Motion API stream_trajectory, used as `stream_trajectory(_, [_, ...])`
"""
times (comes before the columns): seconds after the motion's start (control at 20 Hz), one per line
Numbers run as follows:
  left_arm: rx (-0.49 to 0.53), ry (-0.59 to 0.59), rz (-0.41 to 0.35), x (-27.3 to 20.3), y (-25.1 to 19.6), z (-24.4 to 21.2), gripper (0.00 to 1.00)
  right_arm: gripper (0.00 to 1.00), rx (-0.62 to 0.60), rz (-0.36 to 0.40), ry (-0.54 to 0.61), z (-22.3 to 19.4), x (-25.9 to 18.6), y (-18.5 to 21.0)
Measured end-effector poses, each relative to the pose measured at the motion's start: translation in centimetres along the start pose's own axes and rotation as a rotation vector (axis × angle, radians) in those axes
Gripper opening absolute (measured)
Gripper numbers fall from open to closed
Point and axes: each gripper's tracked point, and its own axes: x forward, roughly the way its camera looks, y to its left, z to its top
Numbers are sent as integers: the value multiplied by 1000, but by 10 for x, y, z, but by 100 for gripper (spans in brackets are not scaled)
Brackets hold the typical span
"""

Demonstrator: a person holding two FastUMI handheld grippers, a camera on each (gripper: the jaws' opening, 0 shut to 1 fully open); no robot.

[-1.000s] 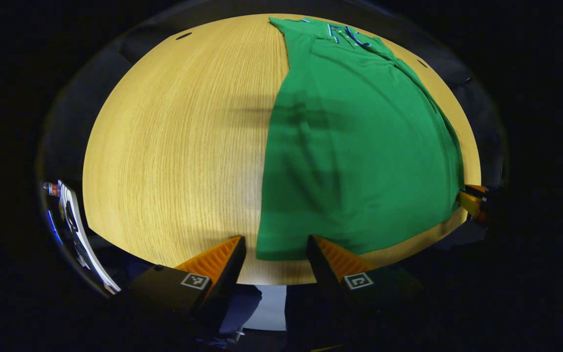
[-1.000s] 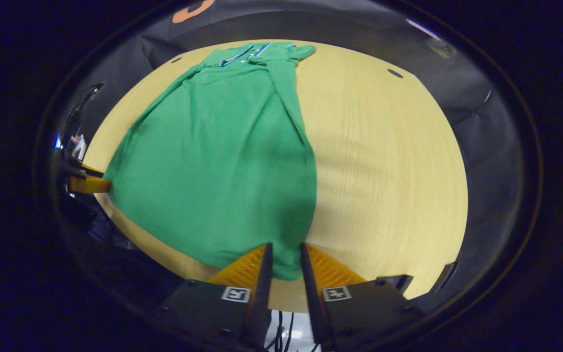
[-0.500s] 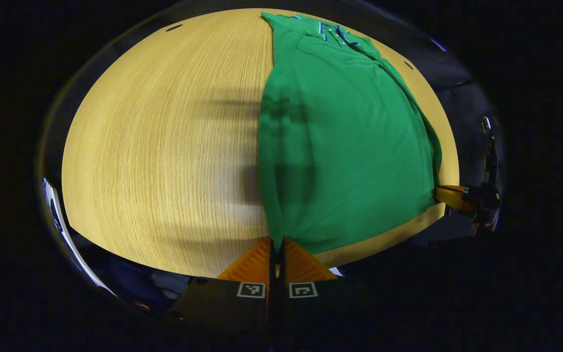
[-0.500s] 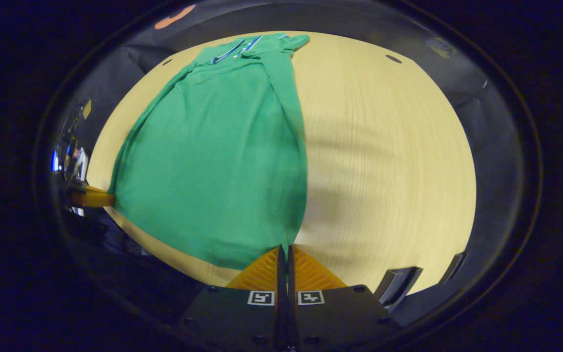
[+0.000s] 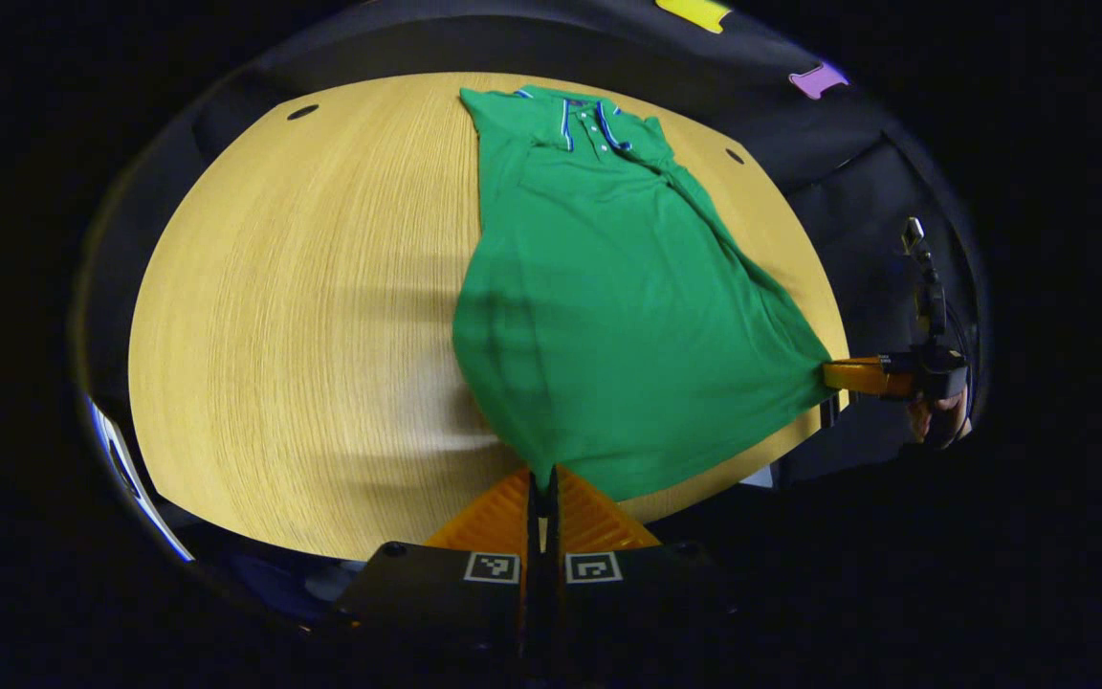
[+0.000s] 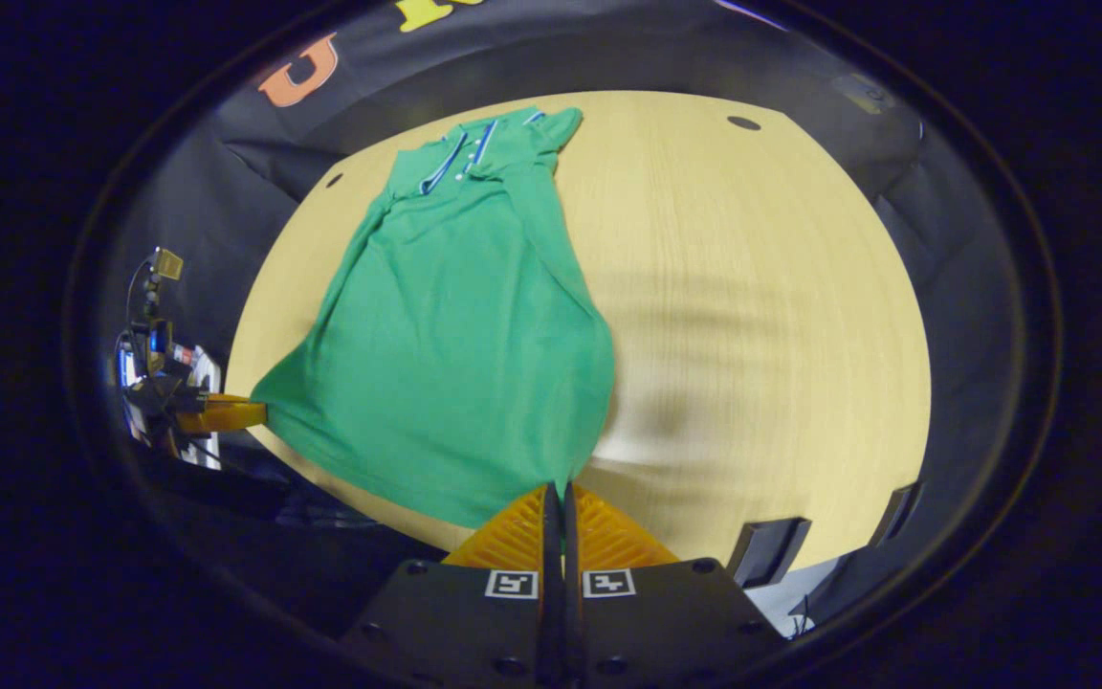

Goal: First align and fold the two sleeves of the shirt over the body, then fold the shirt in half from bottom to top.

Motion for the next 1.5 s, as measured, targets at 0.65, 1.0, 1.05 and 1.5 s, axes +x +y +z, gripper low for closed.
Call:
stream_trajectory(0.65, [36,-314,18,-45,23,154,4,2,-26,38,-234,154,-38,15])
stream_trajectory(1.0, [26,-463,9,-54,30,262,4,2,-120,-3,-386,262,-53,24])
stream_trajectory(1.05, [27,-479,2,-54,32,279,4,2,-136,-16,-407,277,-52,25])
stream_trajectory(1.5, [0,-628,54,-16,75,410,4,2,-137,-93,-647,422,-7,32])
